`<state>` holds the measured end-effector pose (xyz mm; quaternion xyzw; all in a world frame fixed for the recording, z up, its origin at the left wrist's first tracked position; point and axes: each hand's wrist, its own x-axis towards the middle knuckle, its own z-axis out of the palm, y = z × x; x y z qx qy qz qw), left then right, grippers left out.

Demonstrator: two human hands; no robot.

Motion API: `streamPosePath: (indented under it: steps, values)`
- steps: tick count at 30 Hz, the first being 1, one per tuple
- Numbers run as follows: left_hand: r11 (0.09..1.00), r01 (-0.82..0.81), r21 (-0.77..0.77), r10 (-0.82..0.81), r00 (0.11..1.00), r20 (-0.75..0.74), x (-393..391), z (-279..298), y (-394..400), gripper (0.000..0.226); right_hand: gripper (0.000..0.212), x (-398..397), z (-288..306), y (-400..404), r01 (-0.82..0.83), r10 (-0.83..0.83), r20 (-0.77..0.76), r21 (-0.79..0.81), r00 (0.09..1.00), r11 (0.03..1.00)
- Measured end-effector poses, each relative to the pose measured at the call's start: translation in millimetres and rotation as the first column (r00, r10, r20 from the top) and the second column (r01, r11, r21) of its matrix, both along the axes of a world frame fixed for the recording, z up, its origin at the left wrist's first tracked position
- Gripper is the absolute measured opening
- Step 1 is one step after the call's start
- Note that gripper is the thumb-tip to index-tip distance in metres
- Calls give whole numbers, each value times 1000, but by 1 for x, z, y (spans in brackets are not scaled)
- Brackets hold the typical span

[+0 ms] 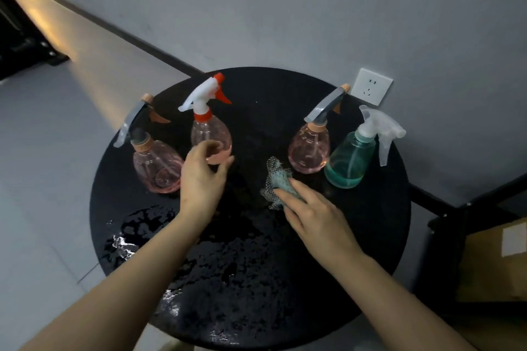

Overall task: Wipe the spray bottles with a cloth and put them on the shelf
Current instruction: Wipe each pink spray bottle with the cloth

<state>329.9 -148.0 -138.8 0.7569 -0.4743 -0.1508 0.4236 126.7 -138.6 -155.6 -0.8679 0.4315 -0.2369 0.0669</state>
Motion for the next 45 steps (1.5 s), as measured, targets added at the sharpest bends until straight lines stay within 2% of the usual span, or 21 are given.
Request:
streamPosePath:
  steps: [2, 6, 9, 12, 16, 19, 24, 27, 29, 33, 38, 42, 45]
  values:
    - [994, -88, 57, 88, 996, 9, 18, -3, 3, 47, 42, 10, 0, 1, -39, 39, -11, 6, 999, 999]
    - [989, -96, 109, 106, 990, -88, 29, 1, -17, 73, 41, 25, 0, 1, -106, 106, -48, 12, 993, 994]
    - [999, -48, 16, 50, 986, -156, 32, 2, -43, 64, 44, 28, -3, 0, -160, 158, -102, -15, 982, 987]
    - [995, -92, -29, 80, 951, -298, 34, 5, -60, 49, 48, 24, -11, 0, -204, 199, -163, -15, 966, 979]
    - [992, -120, -38, 100, 934, -344, 41, 4, -67, 40, 57, 17, -21, 2, -248, 243, -214, 0, 946, 969]
    - [993, -101, -55, 80, 950, -301, 42, 4, -61, 38, 58, 12, -21, 3, -253, 246, -212, -7, 946, 967]
    - [998, -15, -64, 2, 981, -196, 40, 12, -41, 39, 47, 9, -8, 1, -204, 200, -140, -11, 970, 979]
    - [996, 55, -74, -69, 977, -202, 39, 26, -26, 27, 41, 7, 1, -1, -151, 153, -95, 21, 984, 988]
    - [993, 93, -76, -110, 959, -260, 36, 35, -15, 17, 38, 5, 6, -1, -129, 133, -43, 76, 990, 989]
    - [989, 134, -63, -148, 898, -415, 30, 50, 5, 19, 36, 5, 17, -3, -101, 101, 4, 127, 995, 987]
    - [987, 159, 30, -124, 864, -488, 18, 66, 30, 11, 36, 10, 38, 2, -111, 106, 47, 124, 993, 986]
    - [976, 193, 98, -100, 805, -585, 13, 74, 52, 22, 35, 14, 58, 12, -122, 108, 181, 63, 977, 991]
    - [979, 172, 111, -63, 769, -637, 9, 75, 66, 29, 34, 19, 70, 24, -163, 142, 342, 33, 929, 986]
